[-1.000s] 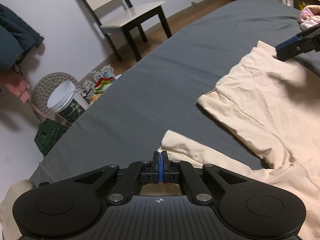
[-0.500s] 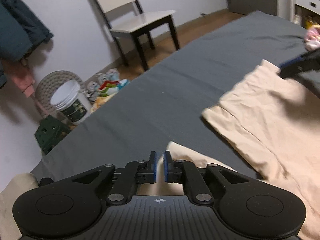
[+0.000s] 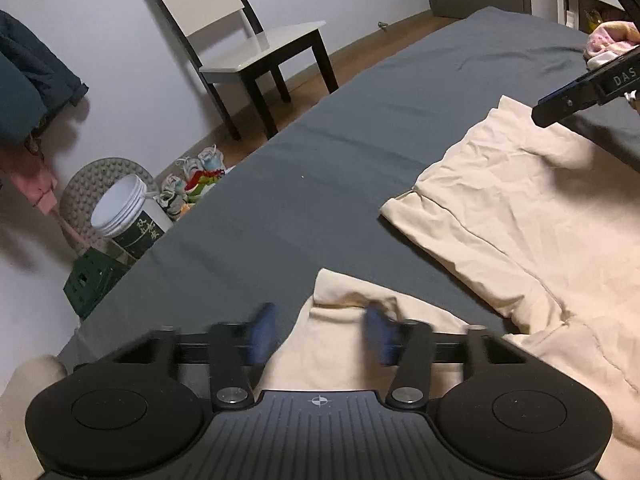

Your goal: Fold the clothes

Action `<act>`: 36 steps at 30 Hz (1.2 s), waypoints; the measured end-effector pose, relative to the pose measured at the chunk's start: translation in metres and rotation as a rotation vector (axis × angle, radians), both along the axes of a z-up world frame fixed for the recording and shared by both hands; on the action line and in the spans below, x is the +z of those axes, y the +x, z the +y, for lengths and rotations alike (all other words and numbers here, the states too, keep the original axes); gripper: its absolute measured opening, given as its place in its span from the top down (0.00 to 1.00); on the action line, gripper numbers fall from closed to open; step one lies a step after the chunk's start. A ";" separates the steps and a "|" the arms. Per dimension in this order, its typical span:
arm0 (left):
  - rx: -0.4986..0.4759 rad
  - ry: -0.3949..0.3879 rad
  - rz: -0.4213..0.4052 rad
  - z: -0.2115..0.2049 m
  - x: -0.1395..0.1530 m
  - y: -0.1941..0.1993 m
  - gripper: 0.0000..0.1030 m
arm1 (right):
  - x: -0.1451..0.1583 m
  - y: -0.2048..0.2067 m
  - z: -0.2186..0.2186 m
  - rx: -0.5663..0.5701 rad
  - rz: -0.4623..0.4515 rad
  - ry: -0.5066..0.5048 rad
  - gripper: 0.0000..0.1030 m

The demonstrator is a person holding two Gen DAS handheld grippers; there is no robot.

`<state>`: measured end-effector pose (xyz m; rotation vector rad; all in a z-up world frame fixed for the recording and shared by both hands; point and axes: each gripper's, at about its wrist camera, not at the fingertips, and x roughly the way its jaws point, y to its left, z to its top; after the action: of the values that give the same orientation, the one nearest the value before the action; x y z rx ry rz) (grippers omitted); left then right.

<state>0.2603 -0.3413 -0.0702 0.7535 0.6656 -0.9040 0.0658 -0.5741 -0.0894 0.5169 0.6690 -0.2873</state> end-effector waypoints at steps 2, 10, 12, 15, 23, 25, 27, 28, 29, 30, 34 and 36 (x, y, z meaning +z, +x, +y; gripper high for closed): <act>-0.004 0.005 0.010 -0.002 -0.001 0.001 0.72 | -0.001 0.000 0.000 0.001 0.002 0.005 0.42; -0.018 0.016 0.026 -0.007 -0.005 -0.002 0.98 | -0.003 -0.001 -0.001 0.006 0.002 0.017 0.42; -0.018 0.017 0.016 -0.008 -0.005 -0.003 1.00 | -0.003 -0.001 -0.001 0.006 0.002 0.017 0.42; -0.017 0.017 -0.009 -0.008 -0.005 -0.005 1.00 | -0.003 -0.002 -0.001 0.006 0.000 0.017 0.41; 0.025 0.014 -0.056 -0.012 -0.007 -0.006 1.00 | -0.003 -0.001 0.000 0.005 0.003 0.012 0.41; 0.047 0.012 -0.059 -0.014 -0.008 -0.005 1.00 | -0.003 -0.002 0.000 0.000 0.003 0.010 0.41; 0.070 0.007 -0.061 -0.016 -0.008 -0.006 1.00 | -0.003 -0.002 -0.001 -0.006 0.003 0.004 0.37; 0.082 0.001 -0.060 -0.016 -0.008 -0.006 1.00 | -0.003 -0.002 -0.001 -0.009 0.004 0.001 0.36; 0.094 -0.007 -0.058 -0.015 -0.007 -0.006 1.00 | -0.004 -0.002 -0.002 -0.012 0.006 0.001 0.33; 0.105 -0.015 -0.057 -0.014 -0.007 -0.006 0.97 | -0.005 -0.002 -0.003 -0.014 0.007 0.001 0.33; 0.197 -0.089 -0.063 0.001 0.001 -0.007 0.91 | -0.007 -0.002 -0.007 -0.014 0.006 0.010 0.33; 0.251 -0.162 -0.062 0.014 0.009 -0.009 0.91 | -0.007 -0.003 -0.008 -0.014 0.002 0.020 0.33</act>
<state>0.2509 -0.3277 -0.0611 0.5372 0.6084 -0.6927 0.0627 -0.5824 -0.0965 0.5407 0.6710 -0.2943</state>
